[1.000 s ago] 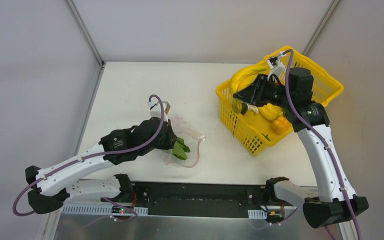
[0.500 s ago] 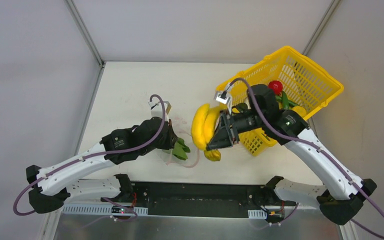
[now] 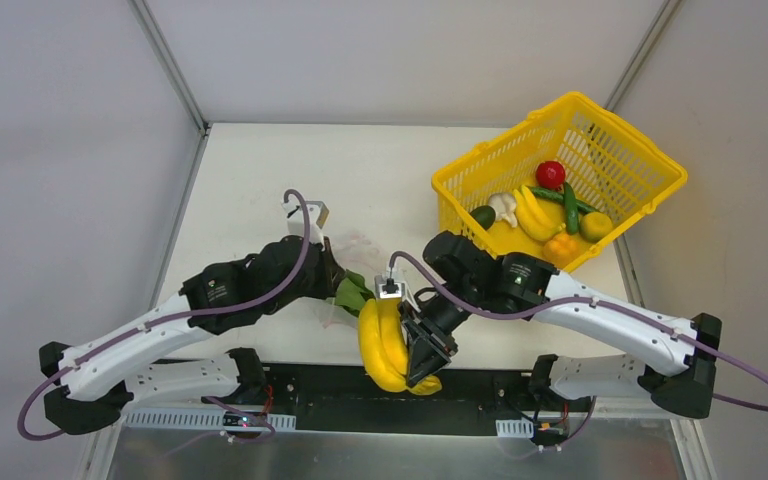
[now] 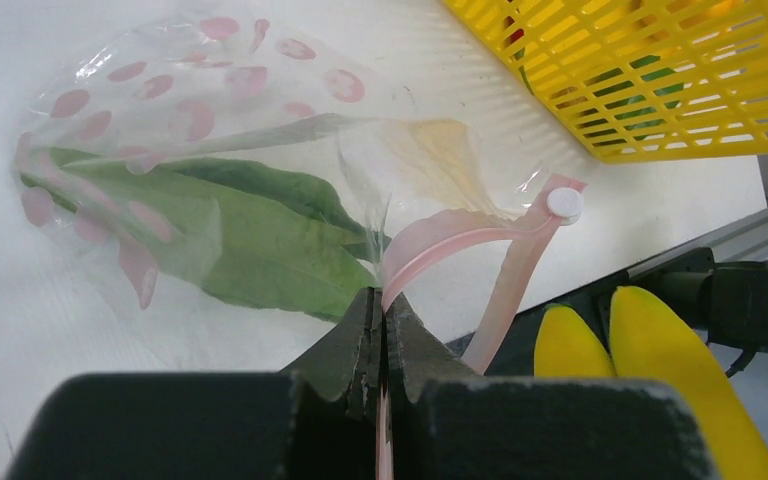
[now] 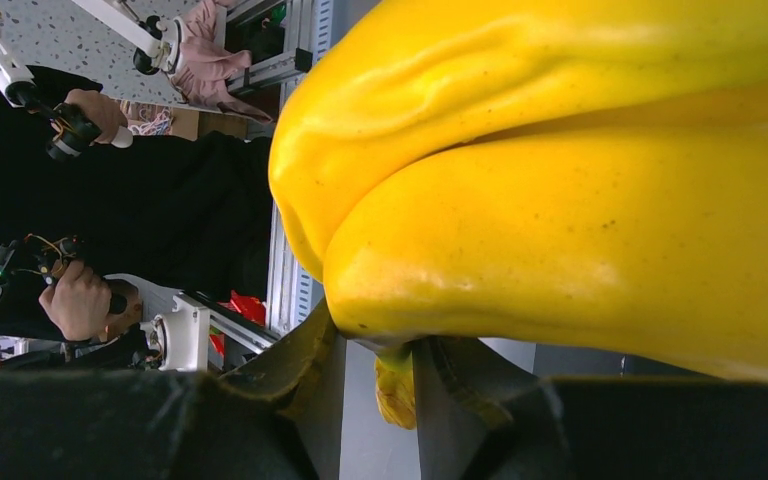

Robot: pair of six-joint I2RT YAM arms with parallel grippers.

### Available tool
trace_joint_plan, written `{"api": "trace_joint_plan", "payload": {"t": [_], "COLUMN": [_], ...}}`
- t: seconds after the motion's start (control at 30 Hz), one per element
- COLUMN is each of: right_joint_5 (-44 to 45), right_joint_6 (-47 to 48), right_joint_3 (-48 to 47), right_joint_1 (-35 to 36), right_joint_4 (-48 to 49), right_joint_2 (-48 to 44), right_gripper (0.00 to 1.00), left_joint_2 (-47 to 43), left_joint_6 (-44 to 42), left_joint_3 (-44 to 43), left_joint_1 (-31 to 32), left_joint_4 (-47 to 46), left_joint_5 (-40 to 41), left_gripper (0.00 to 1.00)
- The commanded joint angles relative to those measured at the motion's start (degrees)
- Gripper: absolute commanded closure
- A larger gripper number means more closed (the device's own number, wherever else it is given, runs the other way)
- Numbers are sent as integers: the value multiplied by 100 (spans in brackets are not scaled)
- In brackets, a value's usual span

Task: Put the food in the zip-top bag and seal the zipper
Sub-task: Place the fake fruit in the zipper food storage bag.

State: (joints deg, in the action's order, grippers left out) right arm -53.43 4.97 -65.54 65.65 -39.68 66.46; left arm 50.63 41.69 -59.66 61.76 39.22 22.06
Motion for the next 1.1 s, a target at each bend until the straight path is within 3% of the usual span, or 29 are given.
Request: {"api": "trace_joint_plan", "payload": {"t": [0.0,0.33,0.5,0.8,1.07], "right_joint_5": [-102,-310,151,-243,-665], "right_joint_6": [193,670,1020,1392,1741], "right_joint_3": [142,-424,-480,-285,-442], "right_joint_1": [63,257,220,-991,-993], "right_joint_4": [211,39,-209,-485,-938], "right_joint_2": [18,798,917,1002,1650], "right_gripper": [100,100,100,100,100], "left_joint_2": [-409,-422,-362,-513,-430], "left_joint_6": [-318,-476,-494,-632,-718], "left_joint_3": [158,279,307,408,442], "left_joint_1": [-58,-55,-58,-58,-58], "left_joint_4": [-237,-442,-568,-767,-969], "left_joint_5": [22,-513,-777,-1206,-1405], "left_gripper": [100,100,100,100,100]}}
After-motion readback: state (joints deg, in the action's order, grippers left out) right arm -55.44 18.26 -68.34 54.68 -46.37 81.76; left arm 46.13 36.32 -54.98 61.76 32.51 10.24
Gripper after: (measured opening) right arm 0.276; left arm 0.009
